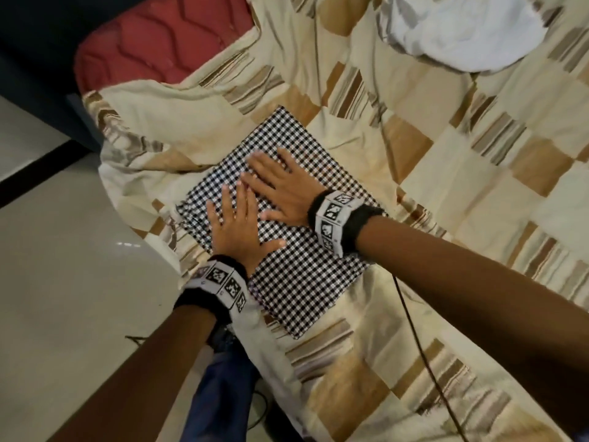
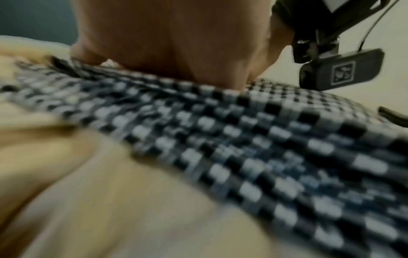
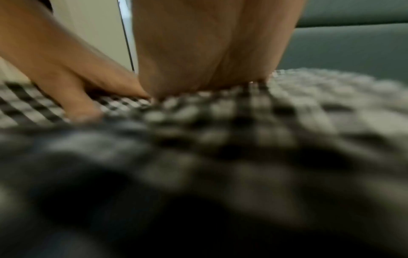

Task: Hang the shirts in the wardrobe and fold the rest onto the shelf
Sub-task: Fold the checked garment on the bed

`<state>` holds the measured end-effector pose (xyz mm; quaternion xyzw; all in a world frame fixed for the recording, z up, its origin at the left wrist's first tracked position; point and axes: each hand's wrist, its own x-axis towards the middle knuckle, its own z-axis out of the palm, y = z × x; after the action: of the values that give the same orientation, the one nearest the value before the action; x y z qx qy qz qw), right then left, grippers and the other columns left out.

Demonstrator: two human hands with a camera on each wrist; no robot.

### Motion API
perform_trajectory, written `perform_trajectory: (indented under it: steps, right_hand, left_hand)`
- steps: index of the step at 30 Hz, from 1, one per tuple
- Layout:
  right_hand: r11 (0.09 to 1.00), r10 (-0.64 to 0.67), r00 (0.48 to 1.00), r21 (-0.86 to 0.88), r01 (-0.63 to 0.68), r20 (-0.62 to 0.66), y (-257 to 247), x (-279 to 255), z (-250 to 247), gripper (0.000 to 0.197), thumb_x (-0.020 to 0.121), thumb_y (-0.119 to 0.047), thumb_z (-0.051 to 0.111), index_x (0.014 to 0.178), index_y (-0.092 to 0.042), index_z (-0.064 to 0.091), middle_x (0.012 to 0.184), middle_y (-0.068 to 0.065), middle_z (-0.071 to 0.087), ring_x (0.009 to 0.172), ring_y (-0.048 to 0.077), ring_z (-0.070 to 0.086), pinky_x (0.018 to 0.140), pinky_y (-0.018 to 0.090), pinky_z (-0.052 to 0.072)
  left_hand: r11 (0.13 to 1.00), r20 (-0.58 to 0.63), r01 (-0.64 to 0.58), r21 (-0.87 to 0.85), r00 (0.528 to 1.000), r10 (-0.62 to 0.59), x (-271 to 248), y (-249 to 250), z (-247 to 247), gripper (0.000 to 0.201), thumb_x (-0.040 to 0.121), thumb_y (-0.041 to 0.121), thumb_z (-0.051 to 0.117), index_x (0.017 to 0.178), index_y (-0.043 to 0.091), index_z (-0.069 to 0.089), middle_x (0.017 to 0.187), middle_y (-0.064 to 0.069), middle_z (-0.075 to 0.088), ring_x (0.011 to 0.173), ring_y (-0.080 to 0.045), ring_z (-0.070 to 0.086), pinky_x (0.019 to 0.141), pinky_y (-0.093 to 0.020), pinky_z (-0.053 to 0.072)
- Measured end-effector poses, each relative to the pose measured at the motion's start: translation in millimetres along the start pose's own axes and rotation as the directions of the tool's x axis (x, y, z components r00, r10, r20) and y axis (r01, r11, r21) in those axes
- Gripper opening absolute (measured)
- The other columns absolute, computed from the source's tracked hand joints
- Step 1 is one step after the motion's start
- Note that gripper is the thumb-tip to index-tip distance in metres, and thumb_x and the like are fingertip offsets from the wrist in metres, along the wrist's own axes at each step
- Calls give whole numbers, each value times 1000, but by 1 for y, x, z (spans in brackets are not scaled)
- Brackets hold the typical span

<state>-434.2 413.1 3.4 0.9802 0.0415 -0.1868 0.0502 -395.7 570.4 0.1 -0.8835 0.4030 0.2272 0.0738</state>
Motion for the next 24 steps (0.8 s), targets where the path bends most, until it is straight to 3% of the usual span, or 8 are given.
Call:
perform_trajectory:
  steps: [2,4,9,12,15,19,21,24]
  right_hand:
    - [997,-58,997,47,56,50,9,11,13,92,78,-77,-5,150,-19,-7,159,8,-7,146,26,-7,116,49,-7]
    - [974,77,992,203,-97,102,28,13,17,113,56,-88,-21,148,-23,-12,159,2,-9,146,23,-9,114,48,-13]
    - [630,530,761,427,-649,375,71,11,-12,99,76,-84,20,149,-26,-14,158,8,-14,145,31,-9,110,62,-8]
    - [628,511,798,494,-601,320,86,18,-39,87,85,-72,33,148,-14,19,148,19,35,131,36,39,107,53,27]
    - [509,558,760,585,-631,334,80,0,-42,83,80,-76,31,119,-6,54,113,19,64,95,33,61,84,40,48]
    - [131,480,660,697,-705,578,54,-48,-14,77,79,-73,44,127,-14,54,126,11,59,103,29,59,91,34,43]
    - [42,475,684,762,-646,554,46,-58,-7,71,78,-64,58,133,-19,48,133,7,55,114,27,56,97,33,40]
    - [-77,425,720,815,-575,548,39,-67,-9,67,79,-48,69,136,-22,46,136,2,52,123,25,50,105,34,35]
  left_hand:
    - [990,102,119,-75,989,-111,2,-20,7,133,56,91,35,145,9,-21,153,-11,-26,141,-36,-21,108,-64,-5]
    - [949,167,246,-200,962,-214,-2,-41,15,145,41,94,37,143,14,-28,151,-9,-31,141,-34,-22,107,-66,-3]
    - [946,282,255,-198,940,-194,-5,-63,1,143,52,85,56,145,10,-22,154,-12,-24,143,-37,-12,108,-64,-3]
    - [882,97,240,-405,971,-219,-6,-67,-10,104,76,57,64,148,7,9,154,-17,14,140,-33,20,111,-55,17]
    - [605,-101,236,-761,877,-469,-20,-75,-11,69,80,31,68,134,1,39,134,-17,45,123,-33,43,102,-44,37]
    - [273,319,447,-852,856,-407,-35,-59,12,61,84,46,59,116,-6,55,115,-21,61,105,-33,58,80,-28,46]
    - [125,389,453,-883,853,-348,-38,-43,19,67,80,48,63,127,3,49,125,-14,58,112,-32,56,95,-38,48]
    - [216,323,428,-878,861,-392,-40,-30,27,73,81,41,67,139,7,38,139,-12,46,125,-32,46,104,-38,39]
